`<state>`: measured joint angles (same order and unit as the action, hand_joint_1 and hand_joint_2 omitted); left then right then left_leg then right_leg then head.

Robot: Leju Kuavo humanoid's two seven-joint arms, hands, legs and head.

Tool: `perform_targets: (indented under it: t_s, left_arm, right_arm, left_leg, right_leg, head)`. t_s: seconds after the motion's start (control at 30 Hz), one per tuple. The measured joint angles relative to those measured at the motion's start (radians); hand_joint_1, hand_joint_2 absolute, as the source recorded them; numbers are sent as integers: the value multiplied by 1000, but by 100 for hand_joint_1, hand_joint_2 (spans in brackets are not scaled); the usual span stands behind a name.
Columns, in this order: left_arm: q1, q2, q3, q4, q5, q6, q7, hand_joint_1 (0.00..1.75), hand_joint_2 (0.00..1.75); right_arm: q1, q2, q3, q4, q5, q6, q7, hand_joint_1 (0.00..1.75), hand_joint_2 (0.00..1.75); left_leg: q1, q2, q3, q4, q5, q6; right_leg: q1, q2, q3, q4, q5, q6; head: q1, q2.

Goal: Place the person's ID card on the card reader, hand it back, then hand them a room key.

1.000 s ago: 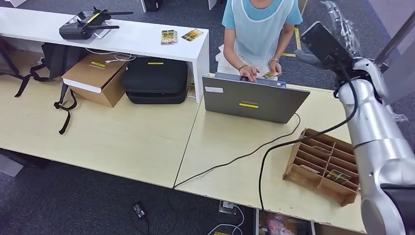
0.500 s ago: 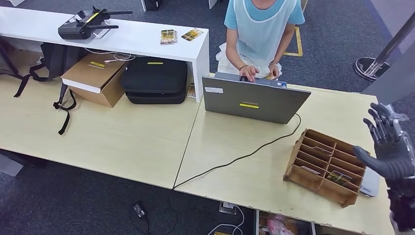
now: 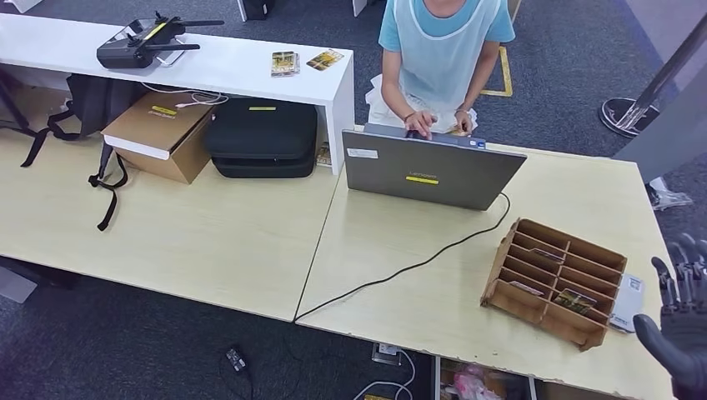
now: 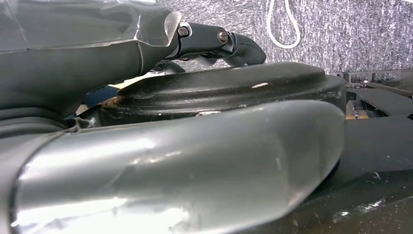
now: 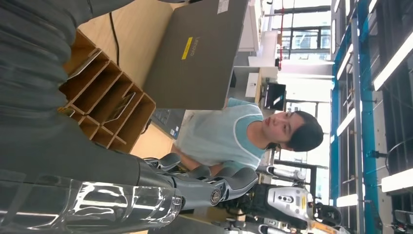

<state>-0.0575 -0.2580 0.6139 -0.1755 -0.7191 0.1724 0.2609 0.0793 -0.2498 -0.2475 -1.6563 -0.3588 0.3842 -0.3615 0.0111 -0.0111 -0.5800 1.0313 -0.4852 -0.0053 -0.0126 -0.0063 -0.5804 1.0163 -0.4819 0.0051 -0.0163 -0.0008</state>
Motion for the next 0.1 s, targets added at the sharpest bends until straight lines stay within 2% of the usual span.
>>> perform_targets:
  t_s: [0.1]
  left_arm:
    - [-1,1,1,0,0,0,0,0,0]
  right_arm:
    - [10,15,10,-6,15,-11,-5,0,175]
  left_leg:
    - [0,0,0,0,0,0]
  right_leg:
    - [0,0,0,0,0,0]
  head:
    - [0,0]
